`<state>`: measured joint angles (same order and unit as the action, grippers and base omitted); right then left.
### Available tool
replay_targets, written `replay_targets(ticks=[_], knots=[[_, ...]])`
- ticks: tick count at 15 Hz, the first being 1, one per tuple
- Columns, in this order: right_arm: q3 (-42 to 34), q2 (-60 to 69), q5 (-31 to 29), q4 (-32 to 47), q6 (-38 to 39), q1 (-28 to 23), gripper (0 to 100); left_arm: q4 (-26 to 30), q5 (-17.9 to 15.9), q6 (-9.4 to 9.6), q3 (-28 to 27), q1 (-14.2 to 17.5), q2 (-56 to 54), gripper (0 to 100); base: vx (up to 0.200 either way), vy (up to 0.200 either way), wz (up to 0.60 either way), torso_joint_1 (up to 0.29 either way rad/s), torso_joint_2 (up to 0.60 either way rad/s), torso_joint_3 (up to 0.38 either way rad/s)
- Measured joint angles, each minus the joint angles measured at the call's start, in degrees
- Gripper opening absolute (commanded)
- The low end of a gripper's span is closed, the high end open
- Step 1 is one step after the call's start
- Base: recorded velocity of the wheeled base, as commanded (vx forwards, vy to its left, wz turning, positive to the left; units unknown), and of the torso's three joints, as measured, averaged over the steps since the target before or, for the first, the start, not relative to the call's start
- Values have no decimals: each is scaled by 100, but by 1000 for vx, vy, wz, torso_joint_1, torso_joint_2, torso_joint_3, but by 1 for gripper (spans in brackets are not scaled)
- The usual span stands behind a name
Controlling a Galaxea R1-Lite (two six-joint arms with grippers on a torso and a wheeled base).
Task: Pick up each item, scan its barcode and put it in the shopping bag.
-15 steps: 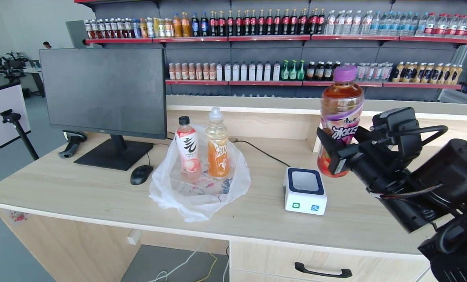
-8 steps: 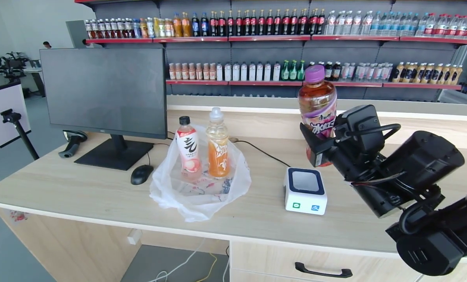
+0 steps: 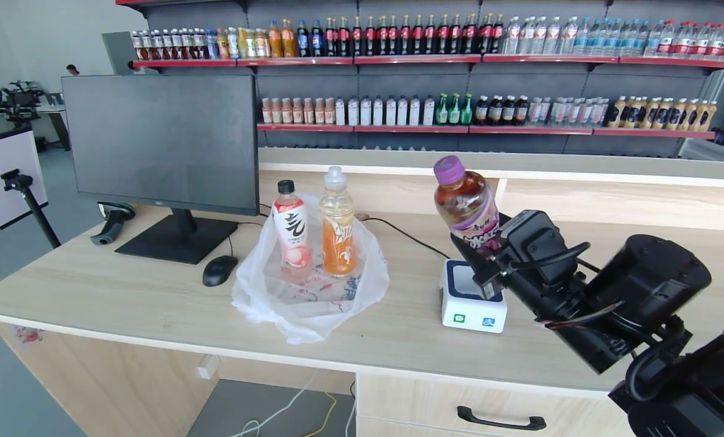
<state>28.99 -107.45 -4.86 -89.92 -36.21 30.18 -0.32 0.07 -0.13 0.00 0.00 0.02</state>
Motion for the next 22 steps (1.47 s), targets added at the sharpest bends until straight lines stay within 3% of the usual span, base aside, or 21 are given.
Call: replay_targets(ticks=[6,10,22], knots=[[-52,-158,1111,-7,-736,-321,0,-17,0,4,0,0,0,100,0,0,0,0,0,0],[-102,-283,1487,-5,-797,-610,0,-17,0,6,0,0,0,100,0,0,0,0,0,0],[-24,-672,1610,-2,-1062,-718,0,-20,0,23,0,0,0,100,0,0,0,0,0,0]])
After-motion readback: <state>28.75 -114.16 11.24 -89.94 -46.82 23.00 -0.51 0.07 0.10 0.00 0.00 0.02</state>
